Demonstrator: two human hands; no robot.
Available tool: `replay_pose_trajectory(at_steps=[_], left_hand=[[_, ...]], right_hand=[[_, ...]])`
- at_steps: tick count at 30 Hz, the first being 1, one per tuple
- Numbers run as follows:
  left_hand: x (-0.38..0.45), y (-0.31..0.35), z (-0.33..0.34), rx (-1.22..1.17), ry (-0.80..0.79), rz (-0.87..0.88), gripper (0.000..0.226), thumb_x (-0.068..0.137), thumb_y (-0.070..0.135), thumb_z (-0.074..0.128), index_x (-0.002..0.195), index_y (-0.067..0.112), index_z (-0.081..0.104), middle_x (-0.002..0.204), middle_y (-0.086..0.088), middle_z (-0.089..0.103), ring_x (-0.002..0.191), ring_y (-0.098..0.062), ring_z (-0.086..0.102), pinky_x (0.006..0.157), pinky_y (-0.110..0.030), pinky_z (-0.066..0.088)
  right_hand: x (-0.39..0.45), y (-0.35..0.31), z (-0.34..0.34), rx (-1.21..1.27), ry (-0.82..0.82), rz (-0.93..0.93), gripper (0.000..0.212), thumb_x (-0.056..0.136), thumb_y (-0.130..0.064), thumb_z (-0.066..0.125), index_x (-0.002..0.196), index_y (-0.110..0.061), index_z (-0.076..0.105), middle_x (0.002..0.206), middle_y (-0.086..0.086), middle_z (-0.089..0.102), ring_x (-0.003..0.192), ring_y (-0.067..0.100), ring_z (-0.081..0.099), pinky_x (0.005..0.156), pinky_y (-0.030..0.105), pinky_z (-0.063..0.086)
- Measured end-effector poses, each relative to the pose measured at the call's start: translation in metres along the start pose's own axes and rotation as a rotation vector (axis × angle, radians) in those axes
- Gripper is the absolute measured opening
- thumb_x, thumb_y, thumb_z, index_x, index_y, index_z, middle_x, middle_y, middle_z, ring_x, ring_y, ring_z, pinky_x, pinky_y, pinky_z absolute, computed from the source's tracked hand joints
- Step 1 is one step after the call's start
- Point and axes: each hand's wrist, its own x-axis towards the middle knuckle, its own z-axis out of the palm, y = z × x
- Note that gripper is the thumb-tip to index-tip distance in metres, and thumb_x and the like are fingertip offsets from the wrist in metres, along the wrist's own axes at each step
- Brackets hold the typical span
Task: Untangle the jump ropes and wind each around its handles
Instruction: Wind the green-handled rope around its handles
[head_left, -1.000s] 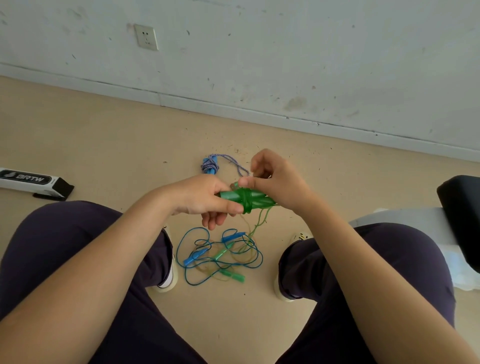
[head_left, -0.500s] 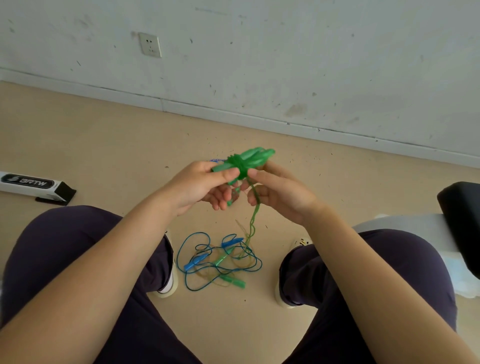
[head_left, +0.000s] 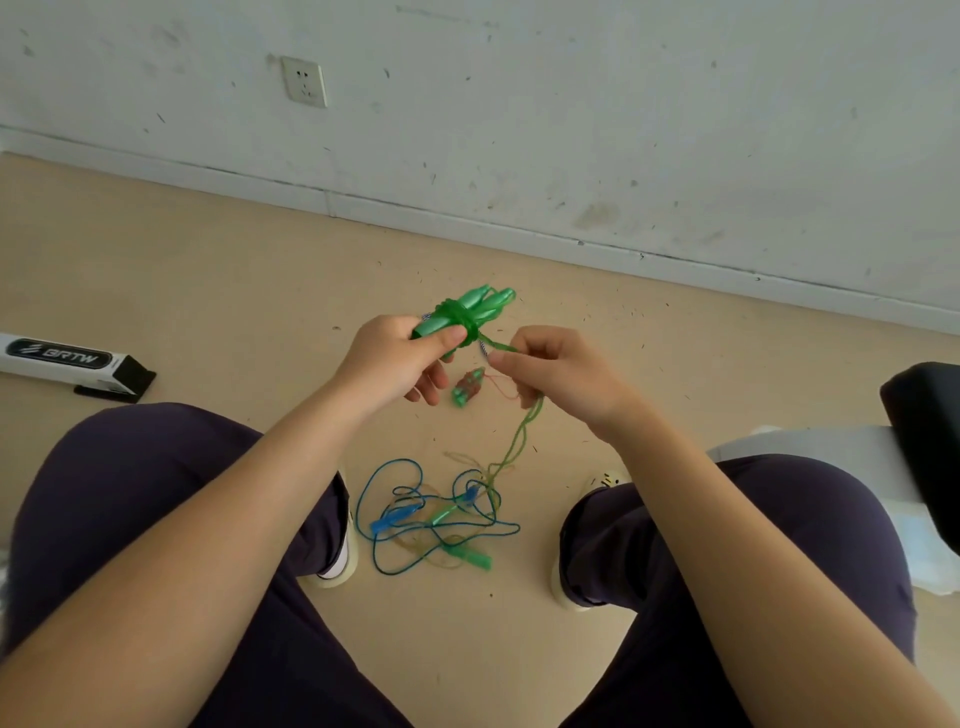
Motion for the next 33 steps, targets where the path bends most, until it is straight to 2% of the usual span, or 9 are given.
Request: replay_pose_trajectory(at_steps=[2, 5, 7, 13, 18, 22, 25, 28, 33], left_hand=[[0.0, -0.001, 0.001, 0.014, 0.016, -0.005, 0.033, 0.094, 0.039, 0.064, 0.085, 0.007, 0.067, 0.057, -0.001, 0.067, 0.051, -0.021, 0.064, 0.051, -0.027, 0.045], [0.0, -0.001, 0.0, 0.096, 0.002, -0.023, 0.033, 0.095, 0.038, 0.063, 0.082, 0.008, 0.066, 0.052, 0.001, 0.063, 0.046, -0.018, 0.06, 0.048, -0.025, 0.043], [0.0, -0.001, 0.0, 0.165, -0.102, -0.041, 0.034, 0.095, 0.038, 0.063, 0.085, 0.006, 0.066, 0.051, 0.002, 0.062, 0.046, -0.017, 0.06, 0.048, -0.026, 0.044], [-0.005, 0.0, -0.004, 0.307, -0.465, -0.036, 0.033, 0.094, 0.039, 0.063, 0.084, 0.008, 0.065, 0.048, 0.003, 0.053, 0.045, -0.016, 0.053, 0.056, -0.026, 0.045], [-0.014, 0.01, -0.007, 0.267, -0.648, 0.005, 0.031, 0.09, 0.04, 0.065, 0.086, 0.01, 0.067, 0.052, 0.003, 0.05, 0.049, -0.016, 0.049, 0.063, -0.024, 0.045], [-0.014, 0.009, -0.01, 0.273, -0.612, 0.045, 0.019, 0.093, 0.029, 0.066, 0.086, 0.011, 0.068, 0.05, 0.004, 0.053, 0.048, -0.014, 0.051, 0.073, -0.032, 0.045], [-0.016, 0.008, -0.007, 0.254, -0.574, 0.067, 0.019, 0.093, 0.026, 0.067, 0.085, 0.009, 0.066, 0.049, 0.005, 0.054, 0.048, -0.013, 0.052, 0.068, -0.029, 0.047], [-0.014, 0.009, -0.005, 0.221, -0.506, 0.094, 0.022, 0.092, 0.025, 0.067, 0.082, 0.007, 0.06, 0.054, 0.002, 0.055, 0.049, -0.013, 0.055, 0.061, -0.026, 0.05], [-0.014, 0.011, -0.003, 0.07, -0.386, 0.115, 0.024, 0.094, 0.021, 0.065, 0.091, -0.002, 0.062, 0.056, 0.001, 0.061, 0.05, -0.016, 0.059, 0.057, -0.024, 0.05]], right_hand=[[0.0, 0.0, -0.002, 0.06, -0.016, -0.044, 0.028, 0.092, -0.016, 0.066, 0.078, 0.006, 0.057, 0.062, 0.01, 0.053, 0.052, 0.01, 0.053, 0.058, 0.02, 0.045], [-0.002, 0.0, -0.008, 0.075, -0.003, -0.064, 0.019, 0.095, -0.017, 0.063, 0.085, -0.002, 0.068, 0.052, -0.005, 0.045, 0.046, 0.012, 0.039, 0.048, 0.023, 0.036], [-0.002, 0.001, -0.011, -0.019, 0.065, -0.096, 0.019, 0.096, -0.018, 0.061, 0.089, -0.004, 0.072, 0.051, -0.01, 0.043, 0.046, 0.008, 0.034, 0.046, 0.018, 0.031], [0.002, 0.006, -0.005, -0.279, 0.161, -0.186, 0.016, 0.089, -0.024, 0.071, 0.081, -0.011, 0.074, 0.08, 0.005, 0.063, 0.067, 0.005, 0.05, 0.063, 0.017, 0.039], [0.003, 0.007, -0.004, -0.228, 0.115, -0.128, 0.024, 0.082, -0.031, 0.077, 0.078, -0.009, 0.068, 0.073, 0.004, 0.058, 0.064, 0.008, 0.049, 0.058, 0.021, 0.04], [0.003, 0.008, -0.005, -0.065, 0.038, -0.082, 0.024, 0.081, -0.027, 0.079, 0.087, -0.017, 0.058, 0.073, 0.008, 0.055, 0.064, 0.017, 0.048, 0.056, 0.029, 0.04], [0.005, 0.01, -0.006, -0.047, 0.041, -0.062, 0.029, 0.082, -0.026, 0.078, 0.085, -0.018, 0.05, 0.073, 0.007, 0.051, 0.062, 0.015, 0.045, 0.054, 0.026, 0.038], [0.004, 0.008, -0.003, -0.023, 0.036, -0.024, 0.024, 0.089, -0.032, 0.07, 0.082, -0.012, 0.059, 0.068, 0.003, 0.058, 0.057, 0.013, 0.054, 0.054, 0.028, 0.047], [0.001, 0.006, -0.005, 0.36, -0.042, 0.053, 0.026, 0.092, -0.029, 0.065, 0.103, -0.005, 0.065, 0.091, 0.015, 0.067, 0.069, 0.026, 0.062, 0.071, 0.037, 0.056]])
